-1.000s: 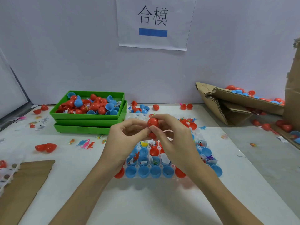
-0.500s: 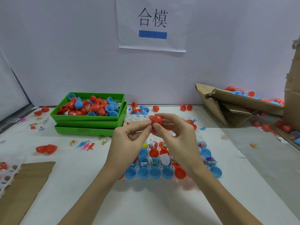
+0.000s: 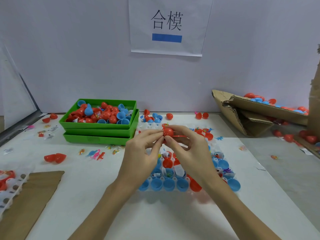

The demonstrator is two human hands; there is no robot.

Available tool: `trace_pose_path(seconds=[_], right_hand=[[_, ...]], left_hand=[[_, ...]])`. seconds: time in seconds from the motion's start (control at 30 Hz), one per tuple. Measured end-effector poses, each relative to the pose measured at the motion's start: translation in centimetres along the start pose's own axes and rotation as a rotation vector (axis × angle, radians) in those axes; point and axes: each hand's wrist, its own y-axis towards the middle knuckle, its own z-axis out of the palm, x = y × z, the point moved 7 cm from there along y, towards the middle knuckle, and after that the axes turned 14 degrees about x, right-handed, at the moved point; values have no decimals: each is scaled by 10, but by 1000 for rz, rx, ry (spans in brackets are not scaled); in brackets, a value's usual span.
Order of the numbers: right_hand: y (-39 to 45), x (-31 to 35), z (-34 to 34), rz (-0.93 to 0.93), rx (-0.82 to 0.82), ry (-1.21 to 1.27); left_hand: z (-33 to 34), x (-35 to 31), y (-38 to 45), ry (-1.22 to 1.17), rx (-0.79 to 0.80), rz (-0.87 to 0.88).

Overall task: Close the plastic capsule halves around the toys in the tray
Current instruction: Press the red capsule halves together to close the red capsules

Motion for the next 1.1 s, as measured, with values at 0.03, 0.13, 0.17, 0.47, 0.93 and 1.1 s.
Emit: trace_pose_path(seconds=[0.03,0.13,0.17,0.47,0.93,1.1], right_hand=[[0,0,0,0,0,5],[0,1,3,-8,26,34],[0,2,4,-15,32,41],[0,0,7,-50,57,41],[-1,-6,7,-1,-8,50],[-1,-7,12,-3,14,111]], left_hand=[[0,-1,0,10,-11,5],[-6,4,-1,-132,-53,-48],[-8,7,-1,-182,-52,-78],[-12,11,1,-388,-16,-185],[-7,0,-2,-42,-71,-47],[-7,18,-1,-324,-57,-228]])
